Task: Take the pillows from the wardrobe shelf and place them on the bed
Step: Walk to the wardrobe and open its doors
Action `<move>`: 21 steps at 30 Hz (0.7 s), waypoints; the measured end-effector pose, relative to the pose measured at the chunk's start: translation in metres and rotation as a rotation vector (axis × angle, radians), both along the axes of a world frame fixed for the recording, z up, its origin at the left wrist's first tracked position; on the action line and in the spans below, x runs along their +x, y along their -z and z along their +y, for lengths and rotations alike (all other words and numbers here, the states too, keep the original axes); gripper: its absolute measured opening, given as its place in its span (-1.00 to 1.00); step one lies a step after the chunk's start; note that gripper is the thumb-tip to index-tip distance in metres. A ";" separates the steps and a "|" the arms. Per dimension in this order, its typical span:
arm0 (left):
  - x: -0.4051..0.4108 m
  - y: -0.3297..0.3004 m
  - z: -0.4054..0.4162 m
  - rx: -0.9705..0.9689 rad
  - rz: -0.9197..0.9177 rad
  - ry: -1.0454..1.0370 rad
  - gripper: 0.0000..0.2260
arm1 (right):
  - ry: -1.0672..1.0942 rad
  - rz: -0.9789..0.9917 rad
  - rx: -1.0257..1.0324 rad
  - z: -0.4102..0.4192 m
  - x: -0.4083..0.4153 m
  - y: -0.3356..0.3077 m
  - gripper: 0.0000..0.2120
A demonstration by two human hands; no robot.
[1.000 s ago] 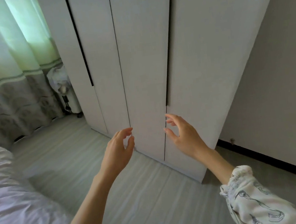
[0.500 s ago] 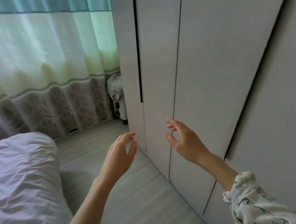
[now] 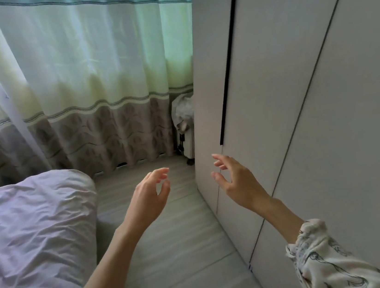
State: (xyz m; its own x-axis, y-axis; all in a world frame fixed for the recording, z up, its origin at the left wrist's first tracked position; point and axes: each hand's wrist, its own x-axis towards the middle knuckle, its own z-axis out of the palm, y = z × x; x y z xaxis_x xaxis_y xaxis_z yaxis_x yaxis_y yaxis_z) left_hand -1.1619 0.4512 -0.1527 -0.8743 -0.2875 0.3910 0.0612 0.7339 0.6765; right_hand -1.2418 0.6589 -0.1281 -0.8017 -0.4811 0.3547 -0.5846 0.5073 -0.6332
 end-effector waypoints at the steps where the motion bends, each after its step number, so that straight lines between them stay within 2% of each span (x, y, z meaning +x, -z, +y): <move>1: -0.015 0.001 -0.009 0.008 0.001 0.008 -0.73 | 0.008 0.001 0.002 -0.009 -0.015 0.000 -0.59; 9: -0.159 -0.026 -0.094 0.048 0.011 0.070 -0.75 | 0.151 -0.013 0.009 -0.071 -0.142 -0.017 -0.59; 21: -0.372 -0.051 -0.090 0.079 0.037 0.369 -0.74 | 0.422 0.172 0.125 -0.065 -0.313 -0.066 -0.58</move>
State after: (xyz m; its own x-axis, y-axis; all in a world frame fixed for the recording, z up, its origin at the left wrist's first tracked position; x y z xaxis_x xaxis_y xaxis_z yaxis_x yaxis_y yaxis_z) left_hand -1.5343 0.3609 -0.1019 -0.9104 0.0135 0.4135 0.3372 0.6032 0.7228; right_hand -1.5550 0.5943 -0.0618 -0.8710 -0.1735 0.4597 -0.4022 0.7891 -0.4644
